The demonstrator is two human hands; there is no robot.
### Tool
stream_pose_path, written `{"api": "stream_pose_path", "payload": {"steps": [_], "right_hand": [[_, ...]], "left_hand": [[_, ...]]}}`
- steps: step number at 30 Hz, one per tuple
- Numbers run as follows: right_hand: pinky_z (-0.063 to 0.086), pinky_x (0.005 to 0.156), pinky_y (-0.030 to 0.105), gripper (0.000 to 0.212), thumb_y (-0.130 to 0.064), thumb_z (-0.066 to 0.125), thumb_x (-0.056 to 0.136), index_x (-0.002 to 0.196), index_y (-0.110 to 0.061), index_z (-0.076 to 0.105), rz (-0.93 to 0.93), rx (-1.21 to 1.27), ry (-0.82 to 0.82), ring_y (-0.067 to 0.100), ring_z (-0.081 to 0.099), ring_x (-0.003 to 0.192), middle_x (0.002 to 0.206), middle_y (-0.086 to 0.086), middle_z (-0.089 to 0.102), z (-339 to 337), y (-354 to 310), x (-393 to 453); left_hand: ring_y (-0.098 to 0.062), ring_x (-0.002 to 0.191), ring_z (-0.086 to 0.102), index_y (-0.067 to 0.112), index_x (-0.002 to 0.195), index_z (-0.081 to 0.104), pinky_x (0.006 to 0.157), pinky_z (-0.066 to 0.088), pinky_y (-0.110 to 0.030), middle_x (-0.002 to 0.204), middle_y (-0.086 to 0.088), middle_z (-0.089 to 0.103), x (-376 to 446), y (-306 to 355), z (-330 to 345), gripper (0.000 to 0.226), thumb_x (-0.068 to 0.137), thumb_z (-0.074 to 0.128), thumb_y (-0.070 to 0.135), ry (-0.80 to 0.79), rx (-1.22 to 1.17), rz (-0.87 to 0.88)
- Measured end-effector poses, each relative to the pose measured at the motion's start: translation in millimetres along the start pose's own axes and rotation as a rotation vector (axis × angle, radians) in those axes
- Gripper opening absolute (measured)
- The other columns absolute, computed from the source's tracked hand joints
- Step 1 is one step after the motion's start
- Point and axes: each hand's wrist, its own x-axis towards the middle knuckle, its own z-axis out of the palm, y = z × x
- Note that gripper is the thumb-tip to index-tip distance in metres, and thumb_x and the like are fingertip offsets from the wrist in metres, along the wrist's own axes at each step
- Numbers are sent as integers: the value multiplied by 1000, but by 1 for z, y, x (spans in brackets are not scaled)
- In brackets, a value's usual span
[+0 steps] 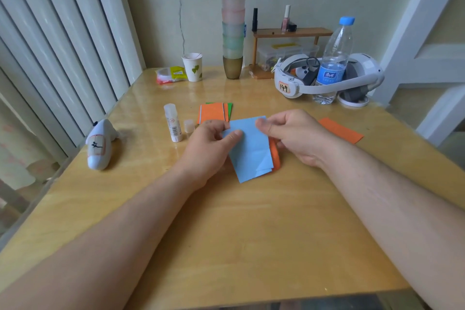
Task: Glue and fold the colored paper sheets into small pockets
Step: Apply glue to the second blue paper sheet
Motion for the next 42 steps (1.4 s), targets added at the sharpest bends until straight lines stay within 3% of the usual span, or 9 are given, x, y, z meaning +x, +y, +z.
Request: {"api": "stream_pose_path", "payload": {"steps": [4, 7, 13, 15, 20, 26, 31, 36, 42], "right_hand": [[54, 75, 32, 6, -23, 81, 92, 92, -23, 74, -45, -259, 282, 12, 65, 86, 95, -1, 72, -57, 2, 7], [51, 80, 35, 20, -11, 82, 88, 91, -27, 70, 40, -494, 370, 19, 63, 100, 109, 2, 67, -100, 18, 11], [41, 108, 53, 22, -46, 75, 92, 110, -36, 69, 163, -1126, 430, 37, 41, 135, 138, 6, 52, -107, 27, 7], [47, 101, 44, 22, -52, 73, 92, 107, -35, 72, -53, -975, 406, 28, 54, 125, 127, -1, 64, -83, 16, 6], [57, 77, 33, 41, -38, 84, 82, 118, -26, 68, -19, -226, -248, 16, 71, 85, 104, 6, 76, -7, -10, -4], [55, 69, 24, 13, -2, 78, 90, 98, -7, 70, -79, -183, -174, 10, 72, 73, 79, 0, 78, -2, 4, 11], [58, 85, 38, 3, -15, 77, 94, 92, -17, 77, -95, -341, -27, 12, 74, 82, 89, 0, 81, -30, 21, 8], [60, 85, 33, 10, -27, 80, 93, 101, -32, 79, 1, -562, -245, 5, 75, 91, 95, -15, 79, -41, 20, 5], [55, 79, 27, 15, -29, 81, 91, 101, -40, 77, -47, -666, -177, 0, 68, 94, 100, -21, 74, -38, 19, 5]], "left_hand": [[-22, 94, 77, 15, 108, 72, 81, 62, -41, 101, -1, 80, 0, 0, -6, 13, 101, 68, 25, -6, -87, -50], [-20, 97, 77, 10, 108, 70, 81, 61, -35, 104, -2, 80, -1, 1, -4, 14, 99, 71, 21, -46, -71, -43], [-26, 95, 77, 17, 106, 69, 84, 64, -46, 104, -4, 79, -2, 2, -4, 15, 94, 78, 22, -62, -14, -21], [-30, 94, 76, 18, 104, 70, 85, 63, -51, 103, -3, 79, -2, 2, -4, 15, 93, 79, 22, -55, 7, -7], [-35, 94, 75, 20, 100, 69, 80, 62, -58, 99, -8, 77, -1, -1, -7, 18, 90, 81, 29, -54, 28, 24], [-26, 85, 76, 29, 99, 72, 78, 63, -49, 89, -2, 79, 0, 1, -22, 12, 91, 80, 33, -51, 201, 89], [-9, 78, 75, 31, 102, 72, 72, 60, -34, 84, 8, 78, 1, 3, -37, 10, 94, 76, 35, -109, 328, 28], [-5, 64, 59, 40, 99, 71, 58, 44, -18, 68, 12, 64, -2, 7, -38, 8, 94, 73, 46, -211, 522, 64], [-3, 56, 47, 36, 91, 64, 50, 34, -15, 55, 19, 50, -5, 6, -37, 12, 93, 73, 44, -198, 643, 143]]}}
